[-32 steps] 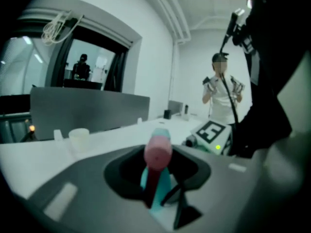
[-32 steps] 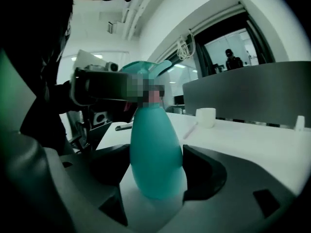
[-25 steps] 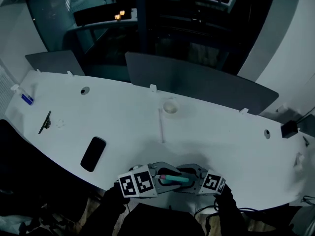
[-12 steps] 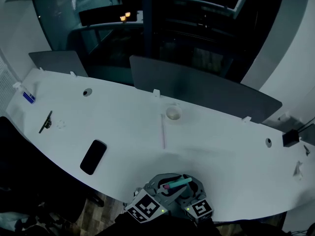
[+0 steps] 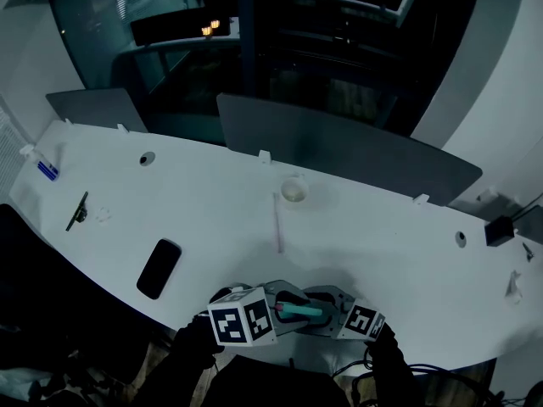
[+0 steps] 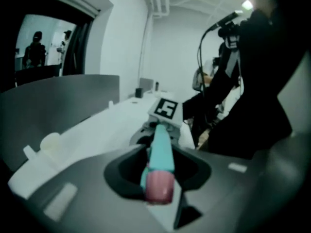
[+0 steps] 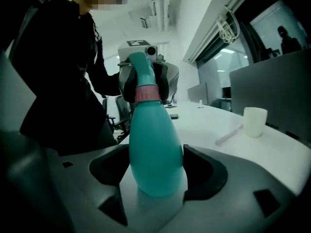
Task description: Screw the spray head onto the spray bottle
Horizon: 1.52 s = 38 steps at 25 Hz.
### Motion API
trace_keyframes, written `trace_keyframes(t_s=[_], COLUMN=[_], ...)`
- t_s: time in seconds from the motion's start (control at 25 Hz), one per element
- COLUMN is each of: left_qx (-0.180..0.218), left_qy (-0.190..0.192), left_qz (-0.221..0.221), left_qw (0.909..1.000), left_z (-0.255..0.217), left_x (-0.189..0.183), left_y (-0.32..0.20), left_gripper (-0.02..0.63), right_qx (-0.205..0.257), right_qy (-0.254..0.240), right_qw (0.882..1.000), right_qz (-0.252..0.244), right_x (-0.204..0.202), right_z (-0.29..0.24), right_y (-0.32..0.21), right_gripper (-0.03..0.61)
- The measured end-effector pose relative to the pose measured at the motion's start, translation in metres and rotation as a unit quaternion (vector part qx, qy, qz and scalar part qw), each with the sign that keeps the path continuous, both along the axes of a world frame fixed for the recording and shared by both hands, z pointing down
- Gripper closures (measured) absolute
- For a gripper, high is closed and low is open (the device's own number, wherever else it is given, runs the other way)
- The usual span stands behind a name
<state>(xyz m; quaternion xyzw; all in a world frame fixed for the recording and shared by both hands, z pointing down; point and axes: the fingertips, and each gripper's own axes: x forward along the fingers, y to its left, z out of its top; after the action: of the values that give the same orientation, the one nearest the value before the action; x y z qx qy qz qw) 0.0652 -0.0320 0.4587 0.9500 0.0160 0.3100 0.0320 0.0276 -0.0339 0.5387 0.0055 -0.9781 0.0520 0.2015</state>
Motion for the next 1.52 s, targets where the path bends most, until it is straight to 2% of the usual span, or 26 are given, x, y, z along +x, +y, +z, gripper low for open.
trace_keyframes(t_s=[0.08, 0.12, 0.2, 0.28, 0.32, 0.4, 0.48, 0.52, 0.56, 0.64, 0.76, 0.84, 0.96, 1.0, 1.04, 1.08, 1.16, 1.24, 1.36, 1.4, 1.44, 1.48, 1.52], left_qx=[0.000, 0.000, 0.001, 0.008, 0.014, 0.022, 0.028, 0.033, 0.037, 0.034, 0.016, 0.003, -0.012, -0.012, -0.008, -0.003, 0.010, 0.017, 0.020, 0.024, 0.032, 0.040, 0.045], left_qy=[0.003, 0.011, 0.035, 0.060, 0.072, 0.099, 0.121, 0.124, 0.123, 0.113, 0.082, 0.052, 0.016, 0.012, 0.015, 0.023, 0.052, 0.084, 0.126, 0.134, 0.136, 0.133, 0.128], left_qz=[0.004, -0.008, -0.055, -0.118, -0.154, -0.230, -0.289, -0.304, -0.306, -0.273, -0.164, -0.085, -0.004, 0.003, -0.004, -0.024, -0.086, -0.160, -0.270, -0.292, -0.303, -0.302, -0.290], left_qw=[1.0000, 0.9999, 0.9979, 0.9912, 0.9853, 0.9680, 0.9494, 0.9441, 0.9434, 0.9549, 0.9830, 0.9950, 0.9998, 0.9998, 0.9998, 0.9994, 0.9949, 0.9834, 0.9544, 0.9467, 0.9428, 0.9431, 0.9473], left_z=[-0.002, -0.003, -0.004, -0.006, -0.007, -0.009, -0.010, -0.010, -0.009, -0.006, -0.002, -0.001, 0.000, -0.001, -0.001, -0.002, -0.005, -0.007, -0.009, -0.008, -0.008, -0.007, -0.005], left_x=[0.002, 0.003, 0.002, 0.000, 0.000, 0.000, 0.001, 0.002, 0.002, 0.002, 0.003, 0.002, 0.004, 0.005, 0.006, 0.006, 0.007, 0.008, 0.008, 0.009, 0.009, 0.010, 0.011], left_y=[-0.001, -0.002, -0.006, -0.013, -0.018, -0.027, -0.033, -0.034, -0.034, -0.032, -0.023, -0.014, -0.006, -0.006, -0.008, -0.012, -0.020, -0.027, -0.036, -0.037, -0.037, -0.037, -0.036], left_gripper=[0.476, 0.476, 0.476, 0.476, 0.476, 0.476, 0.476, 0.476, 0.477, 0.477, 0.477, 0.477, 0.477, 0.477, 0.476, 0.476, 0.476, 0.476, 0.476, 0.476, 0.477, 0.477, 0.477], right_qx=[-0.021, -0.030, -0.025, 0.006, 0.017, 0.024, 0.032, 0.038, 0.042, 0.046, 0.046, 0.038, 0.014, 0.002, -0.007, -0.009, 0.014, 0.034, 0.005, -0.003, -0.002, 0.004, 0.012], right_qy=[0.009, 0.009, 0.003, -0.012, -0.024, -0.037, -0.021, -0.012, -0.008, -0.008, -0.012, -0.023, -0.004, 0.005, 0.010, 0.010, -0.003, -0.026, -0.048, -0.053, -0.056, -0.054, -0.047], right_qw=[1.000, 1.000, 0.997, 0.985, 0.974, 0.949, 0.933, 0.931, 0.934, 0.948, 0.976, 0.991, 1.000, 1.000, 1.000, 0.999, 0.991, 0.970, 0.931, 0.920, 0.913, 0.914, 0.921], right_qz=[-0.015, 0.001, 0.071, 0.171, 0.226, 0.313, 0.358, 0.362, 0.355, 0.314, 0.213, 0.129, 0.015, 0.002, 0.010, 0.037, 0.131, 0.239, 0.361, 0.388, 0.403, 0.402, 0.387], right_x=[0.000, 0.000, 0.003, 0.011, 0.014, 0.014, 0.011, 0.010, 0.010, 0.010, 0.009, 0.003, 0.001, 0.000, 0.000, 0.001, 0.010, 0.026, 0.030, 0.029, 0.028, 0.028, 0.030], right_z=[0.003, 0.003, 0.000, -0.008, -0.013, -0.020, -0.019, -0.017, -0.016, -0.011, -0.008, -0.014, -0.008, -0.006, -0.005, -0.007, -0.012, -0.015, -0.012, -0.009, -0.007, -0.005, -0.002], right_y=[0.000, -0.001, -0.005, -0.011, -0.014, -0.019, -0.026, -0.029, -0.031, -0.029, -0.021, -0.014, -0.006, -0.006, -0.008, -0.012, -0.020, -0.023, -0.022, -0.024, -0.028, -0.032, -0.033], right_gripper=[0.232, 0.232, 0.232, 0.232, 0.232, 0.232, 0.232, 0.233, 0.233, 0.235, 0.235, 0.235, 0.235, 0.235, 0.233, 0.233, 0.233, 0.232, 0.233, 0.233, 0.233, 0.233, 0.233])
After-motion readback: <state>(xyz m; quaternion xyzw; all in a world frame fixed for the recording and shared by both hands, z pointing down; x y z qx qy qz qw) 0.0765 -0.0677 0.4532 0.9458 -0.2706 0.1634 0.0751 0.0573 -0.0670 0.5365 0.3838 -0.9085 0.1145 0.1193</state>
